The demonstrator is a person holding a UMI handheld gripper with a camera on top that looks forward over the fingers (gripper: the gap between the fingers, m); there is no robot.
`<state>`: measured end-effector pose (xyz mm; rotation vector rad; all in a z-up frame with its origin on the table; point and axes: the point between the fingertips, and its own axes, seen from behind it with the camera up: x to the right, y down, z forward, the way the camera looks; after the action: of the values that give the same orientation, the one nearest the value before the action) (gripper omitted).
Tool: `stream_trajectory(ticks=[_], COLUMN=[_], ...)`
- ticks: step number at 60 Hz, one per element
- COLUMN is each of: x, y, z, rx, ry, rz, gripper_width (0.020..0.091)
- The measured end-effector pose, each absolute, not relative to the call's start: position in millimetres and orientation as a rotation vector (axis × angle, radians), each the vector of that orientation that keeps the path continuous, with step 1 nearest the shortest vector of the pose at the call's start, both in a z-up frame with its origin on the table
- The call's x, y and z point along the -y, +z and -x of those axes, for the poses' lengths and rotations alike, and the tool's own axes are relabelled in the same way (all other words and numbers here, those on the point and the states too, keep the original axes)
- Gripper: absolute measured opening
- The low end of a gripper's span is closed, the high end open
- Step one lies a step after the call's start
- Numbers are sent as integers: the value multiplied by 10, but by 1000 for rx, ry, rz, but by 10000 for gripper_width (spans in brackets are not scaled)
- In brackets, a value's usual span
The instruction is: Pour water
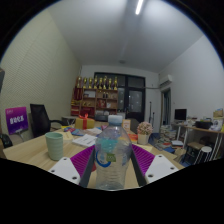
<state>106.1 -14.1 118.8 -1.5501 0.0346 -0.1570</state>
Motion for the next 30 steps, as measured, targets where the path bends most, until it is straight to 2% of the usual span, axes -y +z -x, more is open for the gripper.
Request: stream_trajectory(ticks=[9, 19, 24, 26, 30], x=[26, -75, -42, -70, -22], y=[1192, 1183, 1175, 1152, 1164], z=[-1114, -1014, -930, -836, -767], rx=[-128, -74, -7, 21, 71], ry=[-134, -152, -188, -203, -227], rz=[1522, 1532, 1555, 1562, 1571], gripper_width=[649, 613, 568, 573, 522])
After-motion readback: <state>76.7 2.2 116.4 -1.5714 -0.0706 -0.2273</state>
